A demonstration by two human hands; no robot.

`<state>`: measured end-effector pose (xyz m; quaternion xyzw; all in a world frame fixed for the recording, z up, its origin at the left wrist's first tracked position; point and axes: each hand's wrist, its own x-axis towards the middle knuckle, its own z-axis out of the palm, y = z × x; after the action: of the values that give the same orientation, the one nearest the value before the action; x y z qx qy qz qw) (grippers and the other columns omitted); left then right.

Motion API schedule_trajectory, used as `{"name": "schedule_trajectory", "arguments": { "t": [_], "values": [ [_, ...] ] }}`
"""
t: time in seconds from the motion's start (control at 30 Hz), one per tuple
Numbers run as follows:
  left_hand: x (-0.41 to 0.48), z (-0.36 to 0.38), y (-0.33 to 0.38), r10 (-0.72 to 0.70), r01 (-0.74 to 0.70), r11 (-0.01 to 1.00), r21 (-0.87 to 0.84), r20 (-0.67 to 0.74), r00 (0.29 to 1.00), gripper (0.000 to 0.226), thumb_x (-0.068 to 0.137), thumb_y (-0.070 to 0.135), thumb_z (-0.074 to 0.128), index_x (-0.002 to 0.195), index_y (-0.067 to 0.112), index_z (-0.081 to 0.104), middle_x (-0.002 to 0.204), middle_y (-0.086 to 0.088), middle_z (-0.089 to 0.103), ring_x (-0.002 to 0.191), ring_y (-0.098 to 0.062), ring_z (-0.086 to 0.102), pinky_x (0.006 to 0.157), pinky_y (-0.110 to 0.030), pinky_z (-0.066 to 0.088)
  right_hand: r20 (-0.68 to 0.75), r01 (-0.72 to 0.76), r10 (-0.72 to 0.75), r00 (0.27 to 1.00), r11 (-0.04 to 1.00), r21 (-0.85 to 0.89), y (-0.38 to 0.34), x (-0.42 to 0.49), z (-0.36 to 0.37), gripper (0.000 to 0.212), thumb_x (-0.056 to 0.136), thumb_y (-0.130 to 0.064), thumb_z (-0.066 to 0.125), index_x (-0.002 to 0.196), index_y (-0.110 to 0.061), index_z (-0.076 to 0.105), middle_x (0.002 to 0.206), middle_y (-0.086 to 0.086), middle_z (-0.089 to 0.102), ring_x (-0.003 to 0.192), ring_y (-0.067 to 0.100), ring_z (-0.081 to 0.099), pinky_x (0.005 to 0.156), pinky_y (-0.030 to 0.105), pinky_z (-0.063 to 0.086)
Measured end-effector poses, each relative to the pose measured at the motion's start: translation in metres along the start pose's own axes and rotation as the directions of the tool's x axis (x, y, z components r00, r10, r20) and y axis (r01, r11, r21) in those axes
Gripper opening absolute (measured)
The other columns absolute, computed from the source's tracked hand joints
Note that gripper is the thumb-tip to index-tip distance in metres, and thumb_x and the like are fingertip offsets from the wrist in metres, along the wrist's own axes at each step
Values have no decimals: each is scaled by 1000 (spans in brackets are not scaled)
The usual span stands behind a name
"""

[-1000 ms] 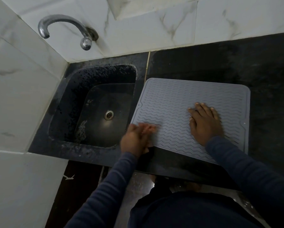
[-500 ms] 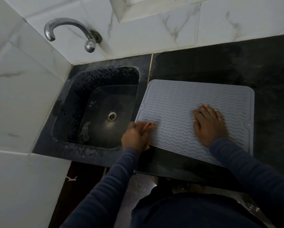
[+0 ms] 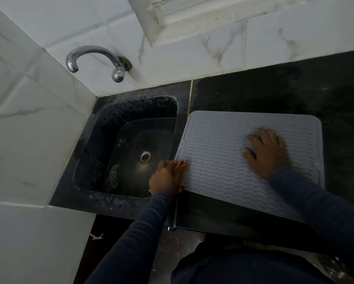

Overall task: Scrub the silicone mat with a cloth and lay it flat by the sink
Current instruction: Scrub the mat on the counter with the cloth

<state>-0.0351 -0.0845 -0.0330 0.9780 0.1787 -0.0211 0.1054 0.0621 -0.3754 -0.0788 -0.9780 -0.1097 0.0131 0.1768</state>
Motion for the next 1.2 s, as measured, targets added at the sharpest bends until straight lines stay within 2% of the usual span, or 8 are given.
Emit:
{"name": "schedule_trajectory", "arguments": {
  "t": [0.13,0.3,0.5,0.63,0.9,1.03,1.13,1.2],
  "values": [
    [-20,13,62,340,-344,937,-58,-67,938,48,92,60,42,120,26,61,115,0,54,92,-22,62,74,-27,46,40,-13,14,999,999,-37,-2,4,1,53,99,-47,35,145,-22,39,157,9,26,146,26,15,119,46,3],
    [-54,41,131,634,-616,769,-173,81,769,63,91,63,22,109,24,68,102,-8,62,67,-29,64,54,-31,51,42,-31,32,999,999,-21,-3,7,2,56,96,-44,24,144,-21,42,156,9,30,145,25,18,119,45,5],
    [-3,13,28,208,-204,977,-58,87,974,38,92,51,51,122,29,59,109,4,52,86,-19,60,69,-27,46,14,-12,12,1000,1000,-13,1,5,3,57,94,-44,23,139,-20,49,150,9,39,143,26,26,117,48,11],
    [21,4,15,-22,23,996,-91,20,1000,46,85,63,54,110,27,65,108,1,55,90,-23,62,78,-34,49,9,-18,18,1000,1000,-23,-1,7,4,60,92,-44,20,138,-19,49,150,8,40,142,27,27,117,48,12],
    [-33,35,143,485,-467,874,-133,195,852,38,95,45,48,120,19,61,115,-6,51,84,-30,60,74,-38,50,33,-28,30,999,999,-46,-1,7,3,65,88,-42,15,141,-19,46,153,8,36,143,26,24,117,47,10],
    [6,14,69,258,-248,965,-89,133,957,40,92,58,44,120,31,55,111,8,49,82,-13,57,72,-27,44,21,-16,17,1000,1000,-25,0,4,4,64,91,-41,14,140,-19,48,151,8,38,143,25,26,118,47,12],
    [41,0,14,-9,13,996,-92,43,999,49,84,67,51,114,29,64,108,-1,55,94,-24,62,80,-34,50,-1,-18,18,1000,1000,-1,-1,4,4,62,91,-40,16,136,-17,53,148,10,43,140,27,31,116,49,15],
    [45,-2,14,35,-31,995,-96,35,999,51,83,66,54,111,25,68,103,-1,55,92,-23,61,80,-35,50,-9,-21,21,1000,1000,-10,-4,5,4,61,90,-39,19,133,-16,56,145,11,46,138,29,35,115,51,18]
  ]
}}
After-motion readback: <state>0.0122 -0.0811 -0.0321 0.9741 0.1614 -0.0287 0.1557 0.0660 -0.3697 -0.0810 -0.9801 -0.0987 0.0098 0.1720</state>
